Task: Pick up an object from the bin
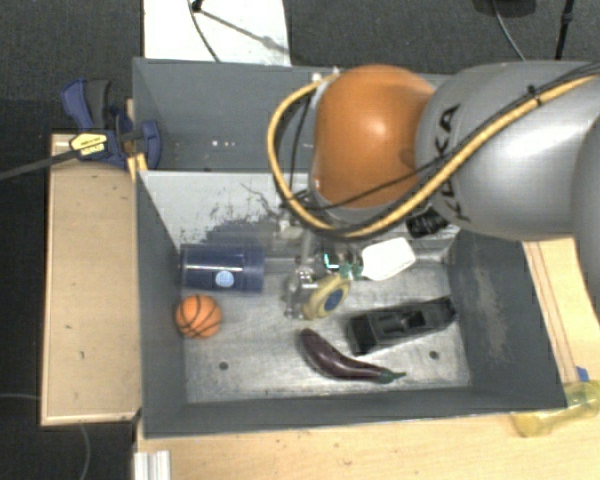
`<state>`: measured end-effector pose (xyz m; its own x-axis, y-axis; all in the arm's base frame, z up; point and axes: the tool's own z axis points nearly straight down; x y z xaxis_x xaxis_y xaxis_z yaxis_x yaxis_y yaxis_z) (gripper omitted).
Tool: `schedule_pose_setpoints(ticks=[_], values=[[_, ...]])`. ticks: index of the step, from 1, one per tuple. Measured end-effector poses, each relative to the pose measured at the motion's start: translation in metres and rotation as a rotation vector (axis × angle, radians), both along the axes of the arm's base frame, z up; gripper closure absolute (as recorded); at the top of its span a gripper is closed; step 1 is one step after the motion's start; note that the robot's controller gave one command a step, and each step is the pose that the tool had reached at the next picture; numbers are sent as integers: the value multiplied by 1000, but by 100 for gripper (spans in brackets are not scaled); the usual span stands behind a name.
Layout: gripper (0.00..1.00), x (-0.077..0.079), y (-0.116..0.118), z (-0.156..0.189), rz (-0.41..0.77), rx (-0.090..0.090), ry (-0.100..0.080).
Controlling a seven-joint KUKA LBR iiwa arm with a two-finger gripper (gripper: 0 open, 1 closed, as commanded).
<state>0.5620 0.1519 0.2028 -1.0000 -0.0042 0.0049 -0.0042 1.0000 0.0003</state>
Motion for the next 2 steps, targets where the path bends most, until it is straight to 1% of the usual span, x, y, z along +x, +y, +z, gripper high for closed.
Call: schedule_pose_setpoints(ticks=[1,2], values=[[0,2,-1,4,-4,1,-8],[0,-2,-12,-15,91,4,-16]])
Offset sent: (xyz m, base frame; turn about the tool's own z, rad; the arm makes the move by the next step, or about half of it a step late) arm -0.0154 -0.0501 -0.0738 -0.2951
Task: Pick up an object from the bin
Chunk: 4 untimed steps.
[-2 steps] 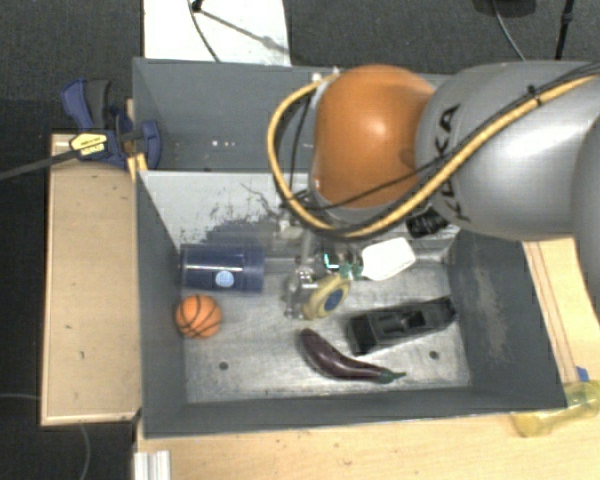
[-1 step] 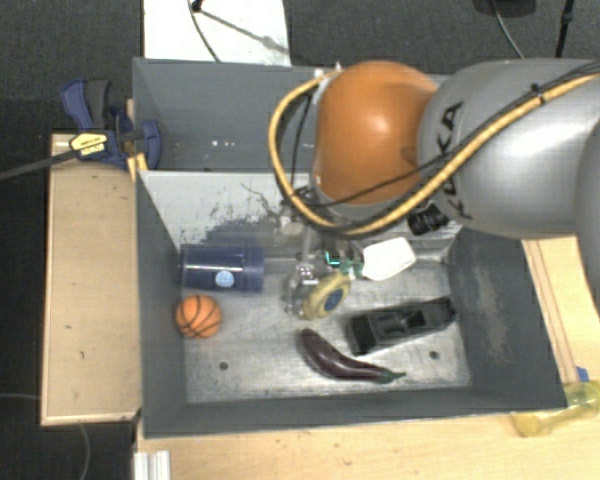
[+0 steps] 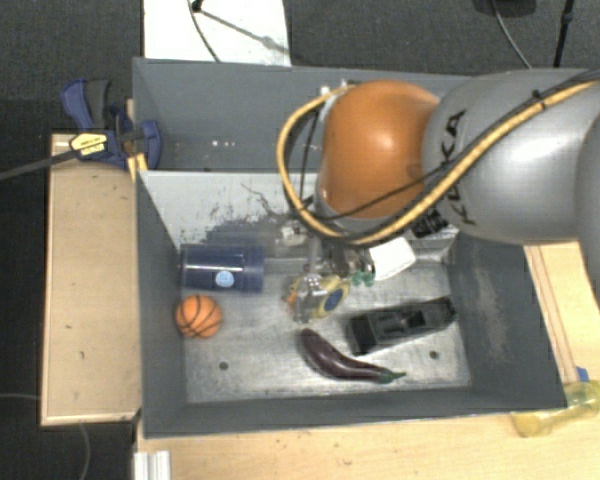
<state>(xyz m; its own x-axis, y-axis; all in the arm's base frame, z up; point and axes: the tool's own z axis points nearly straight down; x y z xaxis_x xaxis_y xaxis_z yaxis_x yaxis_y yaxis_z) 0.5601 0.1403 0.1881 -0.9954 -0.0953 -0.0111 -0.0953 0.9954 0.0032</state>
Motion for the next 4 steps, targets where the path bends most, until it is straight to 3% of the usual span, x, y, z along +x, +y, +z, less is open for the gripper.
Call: schedule_pose_setpoints(ticks=[1,2,3,4], values=[[0,-16,-27,-70,209,-4,3],[0,-21,-28,-101,432,0,10],[100,-30,-65,-103,602,19,13],[100,-30,-65,-103,600,19,14]])
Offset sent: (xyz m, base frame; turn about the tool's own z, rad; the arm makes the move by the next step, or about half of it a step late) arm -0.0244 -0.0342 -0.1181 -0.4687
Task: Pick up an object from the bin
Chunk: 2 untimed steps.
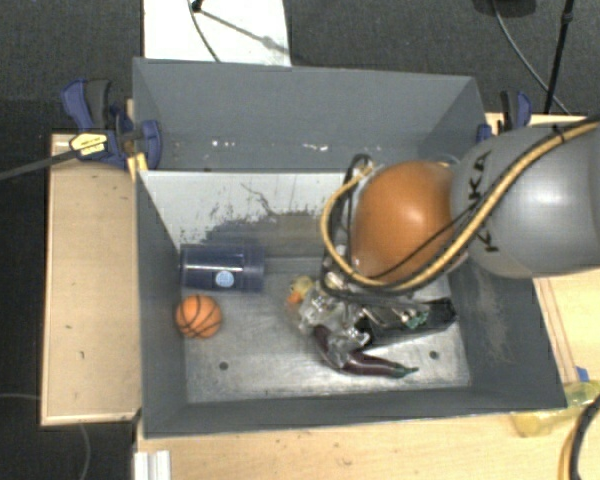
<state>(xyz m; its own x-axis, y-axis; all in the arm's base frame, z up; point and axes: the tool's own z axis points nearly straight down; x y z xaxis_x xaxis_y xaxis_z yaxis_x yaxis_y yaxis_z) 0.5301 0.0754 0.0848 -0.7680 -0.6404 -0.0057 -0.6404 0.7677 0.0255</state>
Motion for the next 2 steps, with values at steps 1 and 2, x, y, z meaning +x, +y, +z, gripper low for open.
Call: schedule_pose_setpoints(ticks=[1,2], values=[[100,2,-8,32,18,-15,-12],[100,-4,3,90,31,-22,-10]])
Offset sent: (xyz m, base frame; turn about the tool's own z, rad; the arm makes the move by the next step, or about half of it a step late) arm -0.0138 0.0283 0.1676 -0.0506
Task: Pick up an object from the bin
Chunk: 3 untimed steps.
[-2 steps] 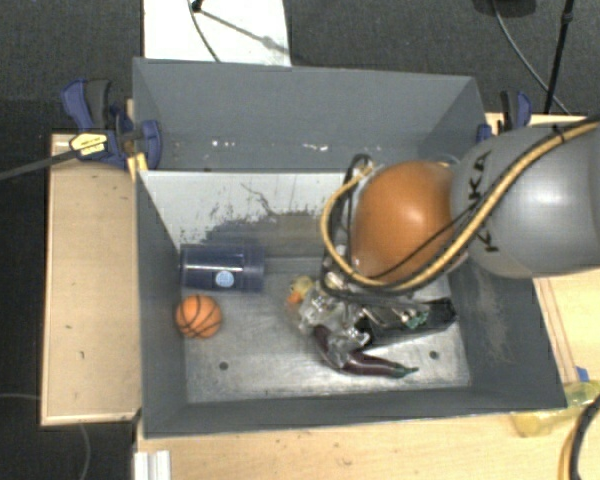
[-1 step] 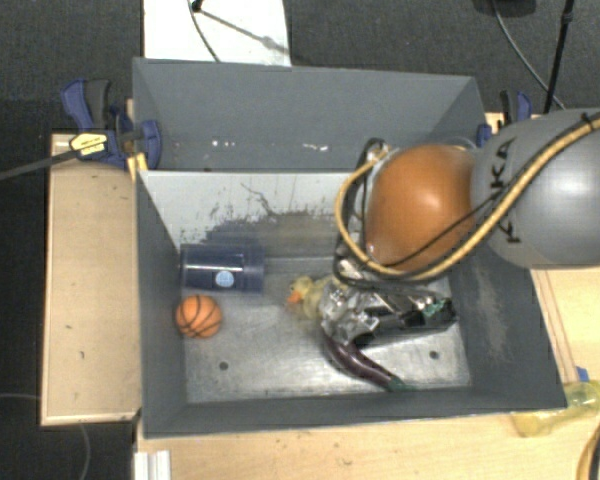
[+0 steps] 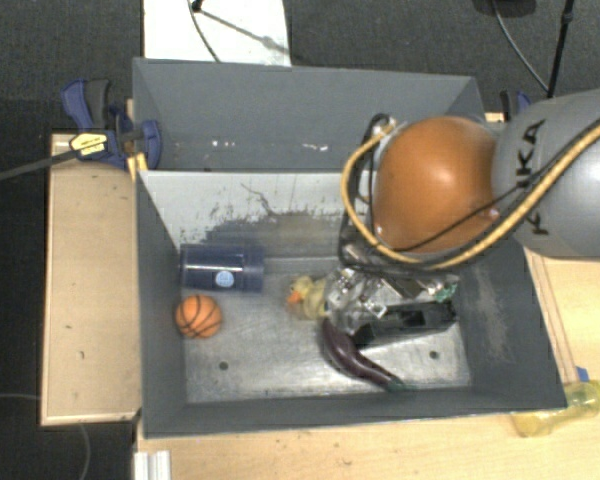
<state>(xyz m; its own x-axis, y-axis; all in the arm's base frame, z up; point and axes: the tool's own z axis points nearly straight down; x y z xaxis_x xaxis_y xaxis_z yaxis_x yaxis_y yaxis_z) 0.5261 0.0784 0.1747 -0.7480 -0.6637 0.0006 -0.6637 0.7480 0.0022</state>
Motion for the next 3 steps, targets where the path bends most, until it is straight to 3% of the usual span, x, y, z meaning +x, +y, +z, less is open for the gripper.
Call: schedule_pose_setpoints(ticks=[1,2,3], values=[[0,-3,22,-49,162,1,-6],[0,-5,23,-52,163,1,-3],[100,52,-9,-88,324,2,-5]])
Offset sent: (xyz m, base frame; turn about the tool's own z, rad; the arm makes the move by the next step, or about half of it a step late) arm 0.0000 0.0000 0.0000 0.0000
